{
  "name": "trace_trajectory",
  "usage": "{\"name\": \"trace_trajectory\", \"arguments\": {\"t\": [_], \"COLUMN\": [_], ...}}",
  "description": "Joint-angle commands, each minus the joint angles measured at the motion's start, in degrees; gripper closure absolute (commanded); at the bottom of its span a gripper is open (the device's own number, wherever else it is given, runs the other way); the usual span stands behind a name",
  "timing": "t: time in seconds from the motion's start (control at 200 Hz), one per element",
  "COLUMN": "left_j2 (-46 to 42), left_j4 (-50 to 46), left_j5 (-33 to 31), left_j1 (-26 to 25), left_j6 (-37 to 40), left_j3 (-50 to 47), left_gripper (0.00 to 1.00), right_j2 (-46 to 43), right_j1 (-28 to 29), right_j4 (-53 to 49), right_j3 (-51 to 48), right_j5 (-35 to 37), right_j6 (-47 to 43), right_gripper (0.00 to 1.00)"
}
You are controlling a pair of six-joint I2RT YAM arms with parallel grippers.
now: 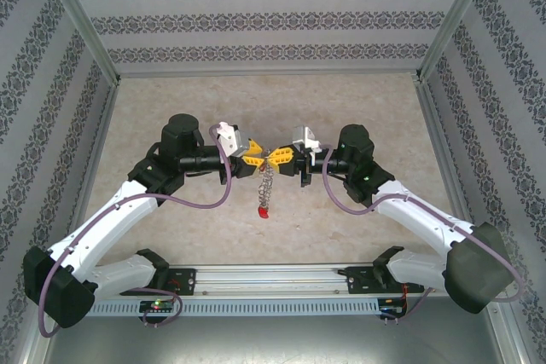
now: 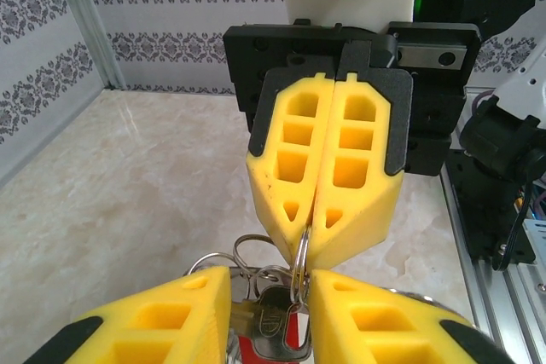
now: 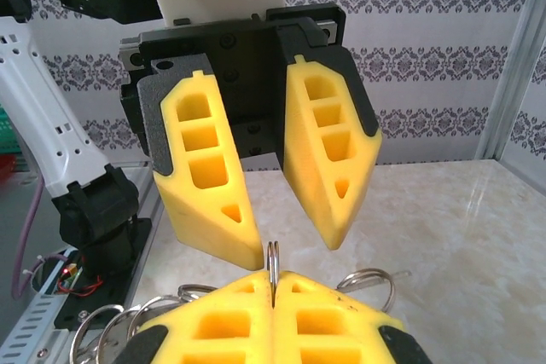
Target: Put the keys on the keyring
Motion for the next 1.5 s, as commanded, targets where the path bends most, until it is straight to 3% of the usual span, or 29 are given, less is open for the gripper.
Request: {"name": "trace_trajectory", "arguments": {"t": [0.0,0.095,0.45,0.545,0.58,0.62,0.665,0.704,0.744,0.794,0.909,1.174,1.499], "left_j2": [-0.13,0.1,1.35,1.42,1.44,1.53,1.71,1.97,2.21,2.34,3.28,5.78,9.03], "left_j4": [-0.85,-1.12,-2.71,-3.08,-3.31,-4.28,-6.27,-8.57,-10.74,-13.17,-18.9,-22.19,-25.01], "left_j5": [3.02,4.42,6.06,6.1,6.26,6.44,6.4,5.92,5.39,4.82,4.22,5.39,6.14], "left_j1": [0.55,0.52,0.52,0.55,0.56,0.56,0.55,0.56,0.56,0.51,0.56,0.3,-0.57], "left_j6": [0.61,0.87,1.51,1.69,1.86,2.32,3.35,4.51,5.83,7.56,11.91,15.6,17.56], "left_j3": [0.19,0.58,1.06,1.09,1.19,1.58,2.5,3.31,4.01,4.75,6.93,8.91,10.24], "left_gripper": [0.73,0.81,0.87,0.93,1.0,1.0,1.0,1.0,1.0,1.0,1.0,1.0,1.0], "right_j2": [-1.43,-1.49,-1.1,-1.17,-1.16,-1.45,-2.22,-3.04,-3.29,-2.6,-0.37,3.53,5.92], "right_j1": [0.7,0.88,1.81,1.85,1.89,1.86,1.62,1.16,1.15,1.0,0.45,1.88,2.99], "right_j4": [1.12,0.42,-0.18,-0.42,-0.97,-2.9,-9.8,-22.48,-38.95,-51.21,-65.51,-64.94,-61.55], "right_j3": [2.62,2.83,3.89,4.02,4.02,4.22,5.54,8.46,12.12,16.36,22.04,24.28,25.38], "right_j5": [-1.81,-1.63,-0.54,-0.4,-0.4,-0.81,-2.42,-2.81,-0.87,1.26,2.52,5.44,7.77], "right_j6": [-2.15,-2.74,-3.91,-4.22,-4.66,-6.23,-11.61,-21.01,-30.57,-40.69,-48.13,-44.86,-41.57], "right_gripper": [1.0,1.0,1.0,1.0,1.0,1.0,0.94,0.85,0.8,0.76,0.72,0.64,0.64]}}
